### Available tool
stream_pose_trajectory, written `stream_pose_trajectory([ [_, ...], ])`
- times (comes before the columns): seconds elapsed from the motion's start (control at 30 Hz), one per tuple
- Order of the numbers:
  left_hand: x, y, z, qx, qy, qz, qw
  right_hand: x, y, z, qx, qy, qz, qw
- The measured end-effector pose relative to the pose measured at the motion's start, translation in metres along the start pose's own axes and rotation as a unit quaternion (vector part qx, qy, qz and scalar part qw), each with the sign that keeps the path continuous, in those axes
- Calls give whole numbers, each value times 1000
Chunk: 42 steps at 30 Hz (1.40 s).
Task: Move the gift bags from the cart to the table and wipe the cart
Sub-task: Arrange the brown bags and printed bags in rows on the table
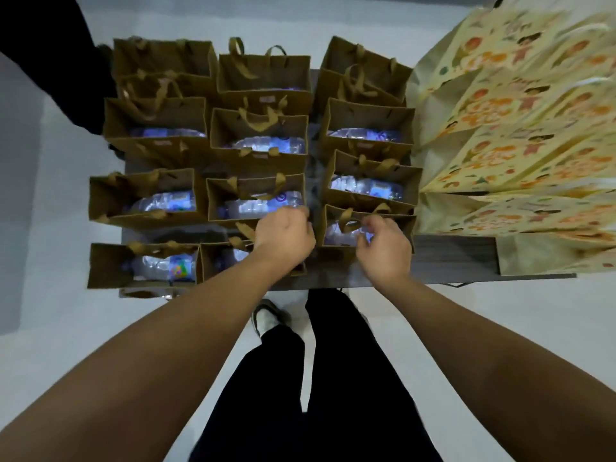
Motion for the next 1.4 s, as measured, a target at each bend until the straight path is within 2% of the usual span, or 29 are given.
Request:
stream_pose_trajectory([
  [0.1,31,10,26,4,41,-36,999,28,-13,27,37,27,7,999],
  [0.23,55,31,58,2,60,-53,997,41,-19,70,56,-25,-19,998],
  [0.33,65,46,71,-11,61,-49,997,43,-11,102,-16,-47,-48,998],
  [0.43,65,45,82,75,37,-42,996,43,5,125,-136,-76,-115,981],
  [0.5,62,45,91,116,46,-26,992,45,8,139,-164,-61,-86,981],
  [0.6,58,46,106,93,59,-18,994,49,9,158,-170,-45,-43,983],
  [0.77,65,41,126,68,18,-17,997,50,11,174,-177,-16,-3,984],
  [1.07,68,37,125,28,-10,-12,999,50,7,172,-186,-39,9,982],
  [1.17,63,42,118,10,-12,-5,1000,53,5,165,-199,-23,42,979],
  [1.2,60,45,115,5,-12,-12,1000,54,3,162,-183,-16,63,981],
  [1.27,57,47,109,11,-18,-57,998,54,-5,162,-86,-23,86,992],
  [1.33,55,43,109,51,-35,-102,993,49,-15,172,18,-58,46,997],
  [1.4,55,38,114,104,-34,-112,988,38,-19,189,58,-102,-20,993],
])
Point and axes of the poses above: each hand's wrist, its own z-axis towards the middle knuckle, its own y-axis out of the palm, x = y × z, the point moved 4 cm from there along z, towards the middle knuckle, and after that the axes turned 12 degrees about x, right-handed, at the moved point
